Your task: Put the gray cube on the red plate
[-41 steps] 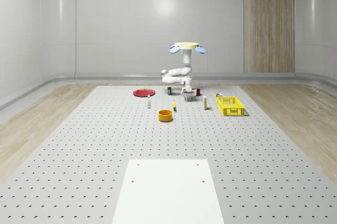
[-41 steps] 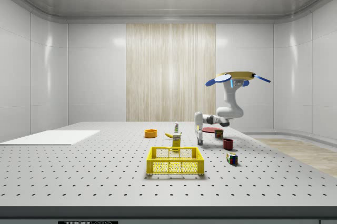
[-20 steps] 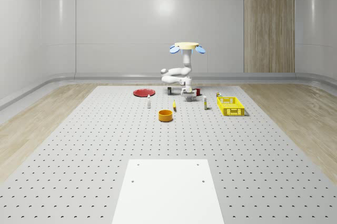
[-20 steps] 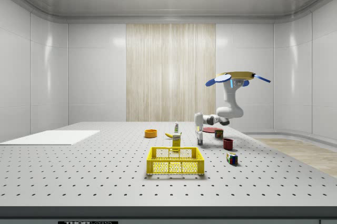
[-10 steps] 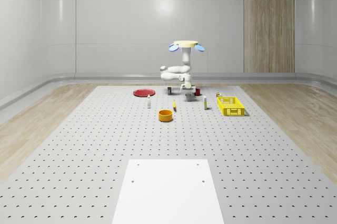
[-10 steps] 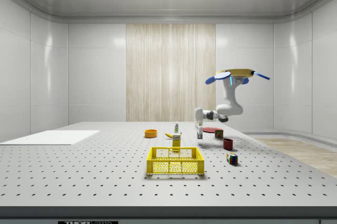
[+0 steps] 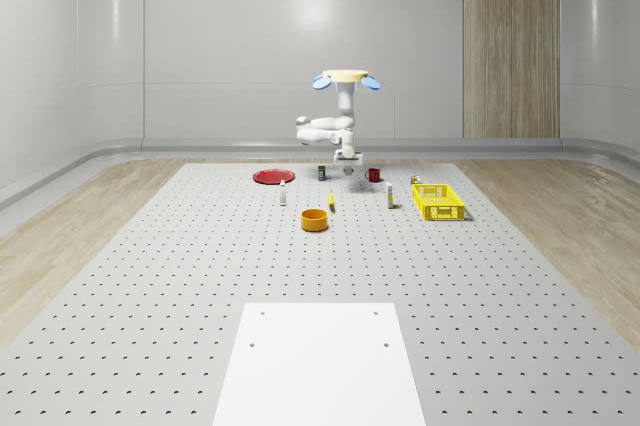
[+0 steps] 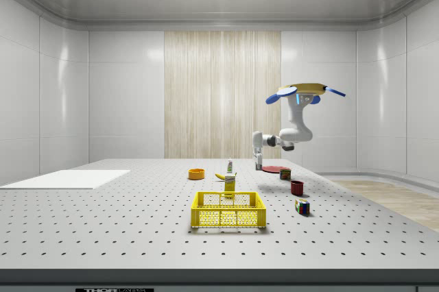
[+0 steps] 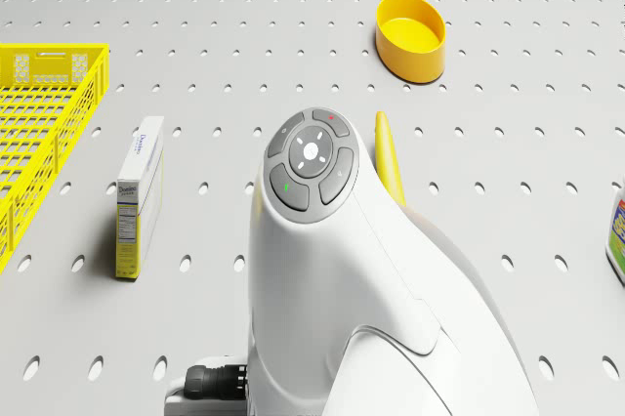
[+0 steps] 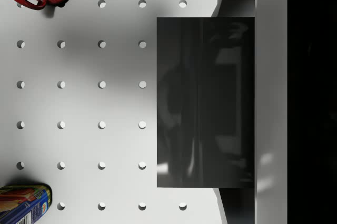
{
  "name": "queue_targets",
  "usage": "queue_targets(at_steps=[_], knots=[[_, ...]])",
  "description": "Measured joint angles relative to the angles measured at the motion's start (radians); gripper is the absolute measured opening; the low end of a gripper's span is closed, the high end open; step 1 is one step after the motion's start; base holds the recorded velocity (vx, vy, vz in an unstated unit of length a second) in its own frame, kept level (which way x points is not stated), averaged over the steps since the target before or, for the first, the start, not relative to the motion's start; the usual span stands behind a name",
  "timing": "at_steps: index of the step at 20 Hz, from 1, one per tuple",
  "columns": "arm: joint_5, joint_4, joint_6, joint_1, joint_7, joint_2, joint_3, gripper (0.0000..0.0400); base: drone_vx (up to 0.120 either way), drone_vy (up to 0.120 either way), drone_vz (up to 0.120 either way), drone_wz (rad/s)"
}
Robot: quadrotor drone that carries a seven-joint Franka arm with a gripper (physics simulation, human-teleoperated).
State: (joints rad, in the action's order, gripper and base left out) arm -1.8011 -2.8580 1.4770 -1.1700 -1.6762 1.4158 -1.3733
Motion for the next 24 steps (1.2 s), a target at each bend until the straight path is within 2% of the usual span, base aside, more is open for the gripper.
queue_targets(at_steps=[3,8,12,21,24], knots=[[0.005,0.0,0.007,-0.002,-0.002,0.008,-0.003,0.025,0.0,-0.12,0.107,0.0],[0.012,0.001,0.019,-0.005,-0.004,0.021,-0.006,0.025,0.0,-0.12,0.0,0.0],[0.016,0.001,0.028,-0.007,-0.006,0.031,-0.008,0.025,0.0,-0.12,0.12,0.0],[0.025,0.002,0.047,-0.011,-0.009,0.051,-0.011,0.025,0.0,-0.12,0.0,0.0],[0.027,0.002,0.053,-0.012,-0.01,0.058,-0.012,0.025,-0.107,-0.12,0.0,0.0]])
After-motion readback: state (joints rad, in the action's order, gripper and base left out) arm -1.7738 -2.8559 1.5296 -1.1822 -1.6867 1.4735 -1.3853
